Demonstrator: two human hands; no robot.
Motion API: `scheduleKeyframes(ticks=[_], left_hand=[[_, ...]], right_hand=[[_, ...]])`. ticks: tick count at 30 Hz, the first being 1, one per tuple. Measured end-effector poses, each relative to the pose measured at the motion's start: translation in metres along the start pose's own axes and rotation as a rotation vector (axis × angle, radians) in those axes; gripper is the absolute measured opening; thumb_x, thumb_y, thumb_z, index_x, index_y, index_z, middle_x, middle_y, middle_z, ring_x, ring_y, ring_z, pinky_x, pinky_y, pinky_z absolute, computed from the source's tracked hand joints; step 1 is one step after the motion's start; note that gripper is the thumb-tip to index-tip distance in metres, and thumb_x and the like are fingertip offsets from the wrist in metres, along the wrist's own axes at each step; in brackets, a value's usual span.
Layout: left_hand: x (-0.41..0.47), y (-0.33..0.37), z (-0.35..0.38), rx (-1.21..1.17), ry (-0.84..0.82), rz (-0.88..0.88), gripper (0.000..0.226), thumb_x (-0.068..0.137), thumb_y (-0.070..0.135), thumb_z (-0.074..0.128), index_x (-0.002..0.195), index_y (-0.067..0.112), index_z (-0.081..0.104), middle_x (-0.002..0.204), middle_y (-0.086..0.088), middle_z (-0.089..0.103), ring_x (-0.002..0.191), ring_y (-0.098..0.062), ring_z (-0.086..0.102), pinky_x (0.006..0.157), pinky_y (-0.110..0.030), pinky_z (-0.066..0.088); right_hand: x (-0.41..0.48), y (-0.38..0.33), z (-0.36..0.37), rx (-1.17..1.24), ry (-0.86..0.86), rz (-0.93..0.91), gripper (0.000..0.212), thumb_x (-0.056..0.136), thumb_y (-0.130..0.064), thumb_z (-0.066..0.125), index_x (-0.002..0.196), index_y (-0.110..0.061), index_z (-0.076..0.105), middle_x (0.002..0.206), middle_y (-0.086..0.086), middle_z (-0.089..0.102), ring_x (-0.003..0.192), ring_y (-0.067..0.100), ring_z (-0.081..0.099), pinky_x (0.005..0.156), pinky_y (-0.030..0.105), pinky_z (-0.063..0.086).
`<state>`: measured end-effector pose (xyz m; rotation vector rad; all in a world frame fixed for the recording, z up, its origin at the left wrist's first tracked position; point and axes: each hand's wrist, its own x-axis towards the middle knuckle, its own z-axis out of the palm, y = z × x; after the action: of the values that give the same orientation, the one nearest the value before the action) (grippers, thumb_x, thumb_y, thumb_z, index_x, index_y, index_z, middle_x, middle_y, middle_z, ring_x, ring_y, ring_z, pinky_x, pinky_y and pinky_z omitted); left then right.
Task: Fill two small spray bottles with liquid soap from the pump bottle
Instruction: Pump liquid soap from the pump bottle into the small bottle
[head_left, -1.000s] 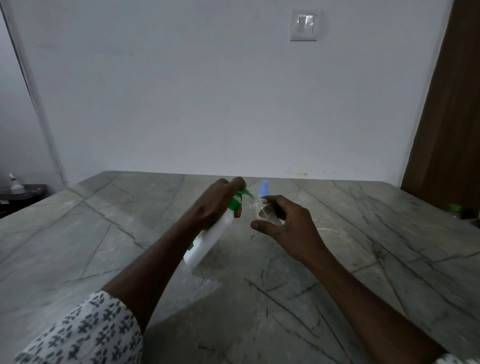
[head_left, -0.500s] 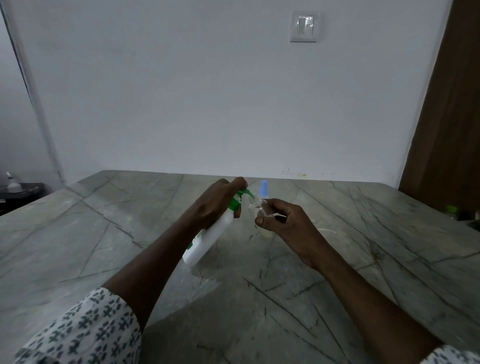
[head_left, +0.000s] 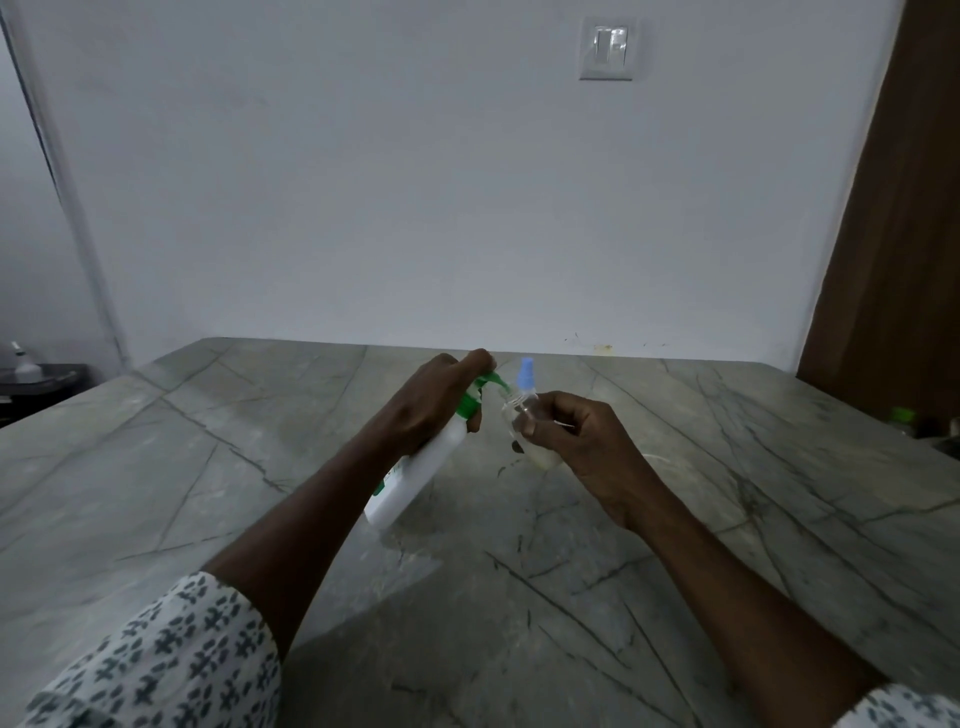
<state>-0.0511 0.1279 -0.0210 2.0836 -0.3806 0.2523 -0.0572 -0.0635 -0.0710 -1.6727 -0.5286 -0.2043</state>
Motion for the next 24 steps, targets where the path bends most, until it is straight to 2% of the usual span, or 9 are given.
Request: scheduleKeyframes(ticks=[5,10,12,15,20,24], left_hand=[[0.0005,-0.0022,-0.0011,-0.024,-0.007,0.010,0.070,0.083,0.054,0.038,0.084,-0.010,0.065,0.063,-0.010,0.067,0.059,-0.022,0.059,0.073,-0.038,0.049],[0.0014,-0.0038,0.0011,0.035,0.025,0.016,0.070,0.092,0.062,0.036,0.060,0.008,0.066,0.058,-0.005,0.065,0.049,-0.009,0.057,0.070,-0.031,0.046],[0.0012,-0.0026,0.0014,0.042,0.021,0.007,0.070,0.090,0.063,0.037,0.062,0.006,0.067,0.058,-0.005,0.066,0.049,-0.009,0.057,0.069,-0.030,0.045],[0.0009,-0.0026,0.0001,0.007,0.018,-0.002,0.074,0.084,0.061,0.038,0.077,-0.006,0.068,0.061,-0.008,0.067,0.054,-0.016,0.058,0.069,-0.032,0.049],[0.0028,-0.0047,-0.0010,-0.035,-0.004,0.002,0.053,0.082,0.052,0.041,0.075,0.006,0.066,0.062,-0.008,0.066,0.056,-0.020,0.058,0.071,-0.035,0.047],[0.0046,-0.0066,0.0016,0.001,0.004,0.006,0.069,0.083,0.057,0.040,0.077,-0.004,0.070,0.061,-0.008,0.068,0.054,-0.016,0.058,0.071,-0.035,0.049]], right_hand=[[-0.0006,0.0005,0.0014,0.046,-0.018,0.022,0.023,0.086,-0.017,0.069,0.108,-0.012,0.072,0.103,0.009,0.074,0.096,0.022,0.069,0.088,0.035,0.054],[-0.0003,-0.0014,-0.0001,0.091,-0.002,0.021,0.021,0.085,-0.017,0.070,0.106,-0.013,0.073,0.100,0.008,0.074,0.086,0.009,0.067,0.073,0.018,0.051],[-0.0003,-0.0013,-0.0005,0.103,-0.002,0.022,0.022,0.085,-0.016,0.070,0.107,-0.012,0.073,0.099,0.007,0.074,0.086,0.010,0.067,0.073,0.018,0.051],[-0.0004,-0.0013,-0.0004,0.108,-0.007,0.019,0.023,0.085,-0.016,0.069,0.108,-0.012,0.072,0.102,0.007,0.074,0.089,0.012,0.068,0.077,0.021,0.052],[-0.0024,-0.0007,0.0009,0.114,-0.035,0.028,0.020,0.085,-0.016,0.069,0.105,-0.014,0.074,0.102,0.009,0.074,0.091,0.015,0.069,0.082,0.028,0.053],[-0.0020,-0.0002,0.0002,0.150,-0.032,0.053,0.023,0.085,-0.015,0.069,0.108,-0.011,0.072,0.103,0.008,0.074,0.094,0.016,0.069,0.084,0.029,0.053]])
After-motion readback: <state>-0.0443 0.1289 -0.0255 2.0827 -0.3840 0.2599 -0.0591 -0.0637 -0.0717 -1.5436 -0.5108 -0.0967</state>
